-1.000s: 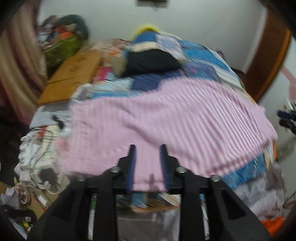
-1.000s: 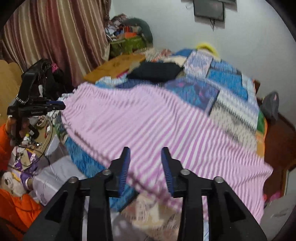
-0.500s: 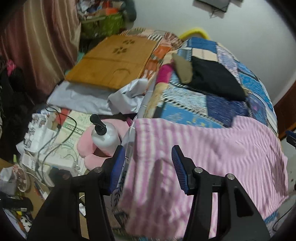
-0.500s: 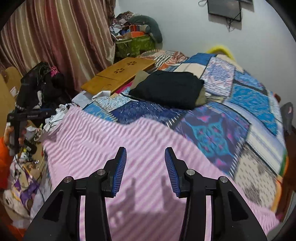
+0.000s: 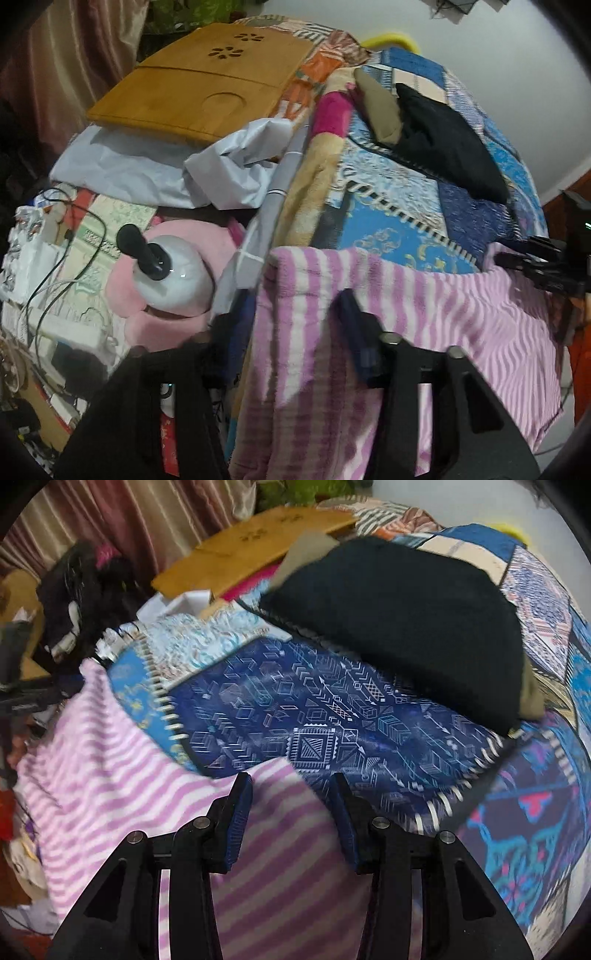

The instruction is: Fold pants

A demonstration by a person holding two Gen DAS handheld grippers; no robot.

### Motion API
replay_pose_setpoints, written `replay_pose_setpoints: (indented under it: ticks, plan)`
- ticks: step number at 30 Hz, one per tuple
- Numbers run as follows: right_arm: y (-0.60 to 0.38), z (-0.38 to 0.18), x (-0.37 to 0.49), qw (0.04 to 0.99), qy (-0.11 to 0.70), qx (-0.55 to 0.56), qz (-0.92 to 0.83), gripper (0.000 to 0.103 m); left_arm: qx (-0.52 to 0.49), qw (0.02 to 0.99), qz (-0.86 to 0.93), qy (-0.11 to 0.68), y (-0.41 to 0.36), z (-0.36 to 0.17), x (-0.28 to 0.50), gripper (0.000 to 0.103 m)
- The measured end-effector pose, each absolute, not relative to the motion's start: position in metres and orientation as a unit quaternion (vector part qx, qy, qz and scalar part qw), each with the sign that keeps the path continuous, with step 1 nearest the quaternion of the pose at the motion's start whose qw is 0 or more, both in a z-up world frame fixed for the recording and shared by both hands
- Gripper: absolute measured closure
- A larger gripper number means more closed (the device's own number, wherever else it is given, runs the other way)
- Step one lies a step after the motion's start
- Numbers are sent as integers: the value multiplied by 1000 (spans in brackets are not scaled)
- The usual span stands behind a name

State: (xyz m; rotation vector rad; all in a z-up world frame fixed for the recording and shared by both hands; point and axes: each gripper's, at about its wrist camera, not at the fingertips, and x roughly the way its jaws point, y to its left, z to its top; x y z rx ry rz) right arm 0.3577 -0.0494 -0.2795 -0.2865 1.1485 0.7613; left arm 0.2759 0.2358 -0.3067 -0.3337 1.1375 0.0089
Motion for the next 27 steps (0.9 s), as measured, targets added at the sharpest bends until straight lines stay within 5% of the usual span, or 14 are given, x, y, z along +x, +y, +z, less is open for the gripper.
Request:
replay_pose_setpoints:
  ticks: [2, 4, 8, 16, 21, 26, 27]
  plan:
    - [-48, -284, 357, 757, 534, -121, 357, 68, -152, 832, 2, 534, 233, -303, 275, 74]
    - [-47, -282, 349, 757, 530, -114, 364, 87, -128, 840, 10, 528, 226, -298, 274, 80]
    - [-45, -277, 333, 778, 499, -135, 357, 92, -79, 858, 39, 507, 216, -282, 268, 97]
    - [-50, -264, 340, 821, 449, -173, 307, 94, -34, 858, 64, 508, 217, -277, 272, 97]
    - [-53, -263, 346, 816, 470, -157, 297, 86, -62, 840, 61, 536, 224, -277, 275, 93]
    - [-80, -225, 321, 837, 450, -122, 287, 75, -81, 860, 66, 499, 227, -243, 234, 51]
    - [-89, -217, 314, 841, 445, -116, 285, 75, -80, 862, 67, 495, 226, -239, 225, 49]
